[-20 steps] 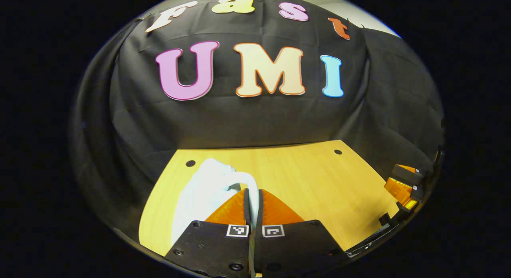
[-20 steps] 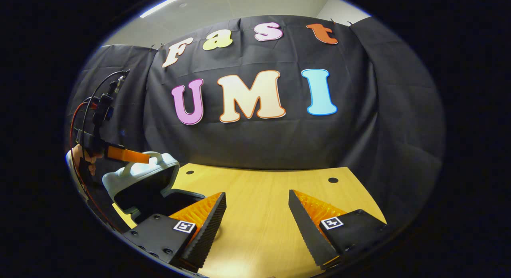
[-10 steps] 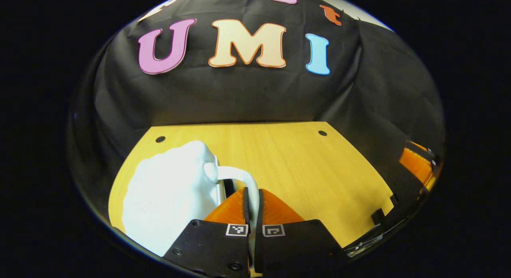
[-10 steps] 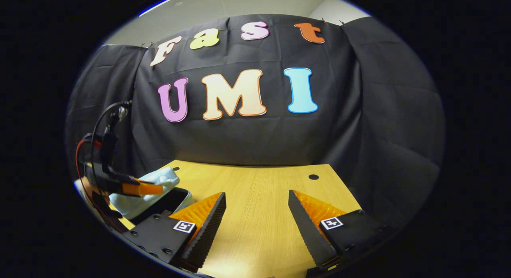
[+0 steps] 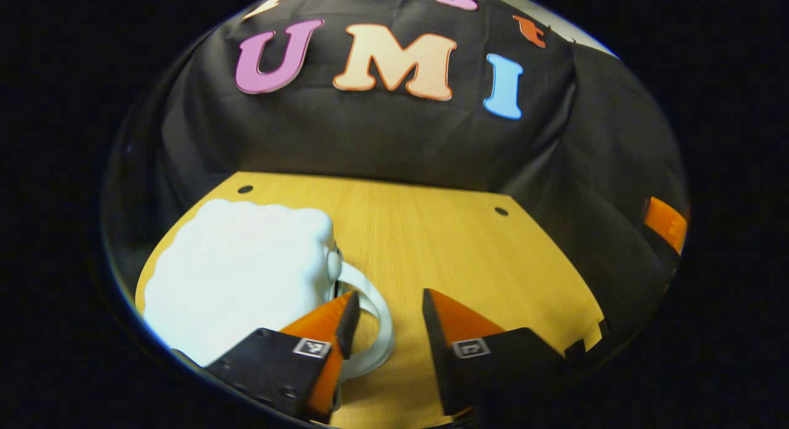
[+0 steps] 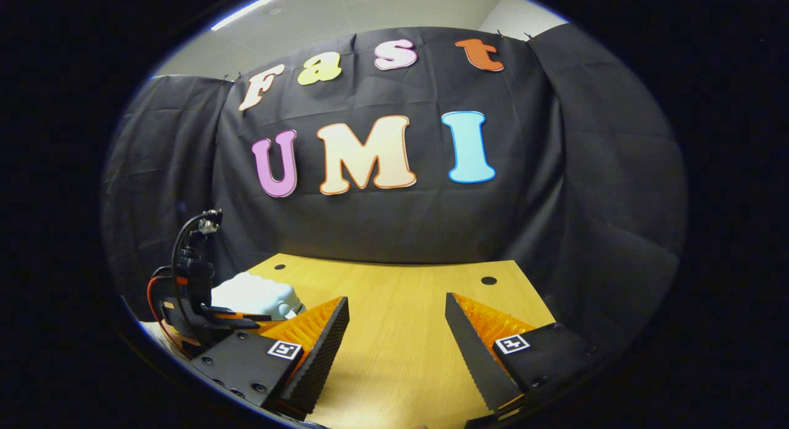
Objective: First open the suitcase, pack the skin care products into it, and then close the suitcase.
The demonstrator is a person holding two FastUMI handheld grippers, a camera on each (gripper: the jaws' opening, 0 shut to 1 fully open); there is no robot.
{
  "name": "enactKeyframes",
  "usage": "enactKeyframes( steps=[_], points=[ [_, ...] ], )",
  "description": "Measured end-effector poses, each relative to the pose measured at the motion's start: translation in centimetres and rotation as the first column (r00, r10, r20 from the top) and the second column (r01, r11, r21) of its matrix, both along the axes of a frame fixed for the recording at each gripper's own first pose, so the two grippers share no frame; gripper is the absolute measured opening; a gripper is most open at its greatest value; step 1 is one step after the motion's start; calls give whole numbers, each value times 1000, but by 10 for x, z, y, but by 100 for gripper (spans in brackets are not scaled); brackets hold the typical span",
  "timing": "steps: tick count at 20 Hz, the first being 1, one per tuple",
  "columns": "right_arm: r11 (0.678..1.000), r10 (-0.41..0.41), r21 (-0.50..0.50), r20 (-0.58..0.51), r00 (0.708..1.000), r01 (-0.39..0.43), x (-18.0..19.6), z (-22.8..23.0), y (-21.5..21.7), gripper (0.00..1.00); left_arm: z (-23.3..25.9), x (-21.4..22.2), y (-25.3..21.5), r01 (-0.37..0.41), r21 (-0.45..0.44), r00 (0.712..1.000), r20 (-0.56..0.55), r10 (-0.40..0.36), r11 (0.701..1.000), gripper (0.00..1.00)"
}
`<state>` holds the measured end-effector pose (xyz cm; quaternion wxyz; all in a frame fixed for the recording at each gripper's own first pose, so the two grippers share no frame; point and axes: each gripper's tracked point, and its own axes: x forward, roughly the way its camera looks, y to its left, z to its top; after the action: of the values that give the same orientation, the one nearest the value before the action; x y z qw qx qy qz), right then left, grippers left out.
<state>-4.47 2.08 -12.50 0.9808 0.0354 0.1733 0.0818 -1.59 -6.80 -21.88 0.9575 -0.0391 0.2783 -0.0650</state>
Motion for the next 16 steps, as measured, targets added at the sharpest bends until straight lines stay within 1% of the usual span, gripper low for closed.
enactKeyframes(
  steps=[1,2,3,4,6,7,8,10,11,12,14,16],
  points=[
    [1000,18,3,25,1000,-19,1,10,3,93,23,3,2,-31,20,997,68,30,999,77],
    [1000,29,-4,58,998,-29,4,23,6,98,57,7,7,-70,41,984,168,62,997,84],
    [999,33,-8,101,994,-33,8,38,6,93,88,10,10,-99,49,965,251,83,994,93],
    [999,40,-6,150,988,-39,10,58,11,97,115,11,11,-109,48,946,312,89,993,93],
    [1000,31,-10,250,968,-29,16,95,19,97,154,10,4,-76,28,930,363,61,997,92],
    [1000,18,-10,291,957,-15,20,108,20,97,167,10,3,-63,20,925,376,51,998,95],
    [1000,0,-2,317,949,1,24,120,24,97,183,13,7,-56,20,916,399,43,998,95],
    [999,-42,37,323,945,32,22,132,29,97,212,16,17,-49,35,890,455,28,998,95],
    [998,-44,53,331,943,28,19,139,35,95,222,16,21,-49,50,878,478,19,998,94],
    [998,-56,54,345,937,40,18,147,35,97,230,13,25,-43,61,870,493,7,997,94],
    [996,-93,43,370,925,82,15,155,29,97,241,7,24,-16,69,857,515,-22,997,94],
    [994,-111,52,379,919,99,7,161,34,97,249,2,23,7,56,851,524,-35,998,94]
  ],
)
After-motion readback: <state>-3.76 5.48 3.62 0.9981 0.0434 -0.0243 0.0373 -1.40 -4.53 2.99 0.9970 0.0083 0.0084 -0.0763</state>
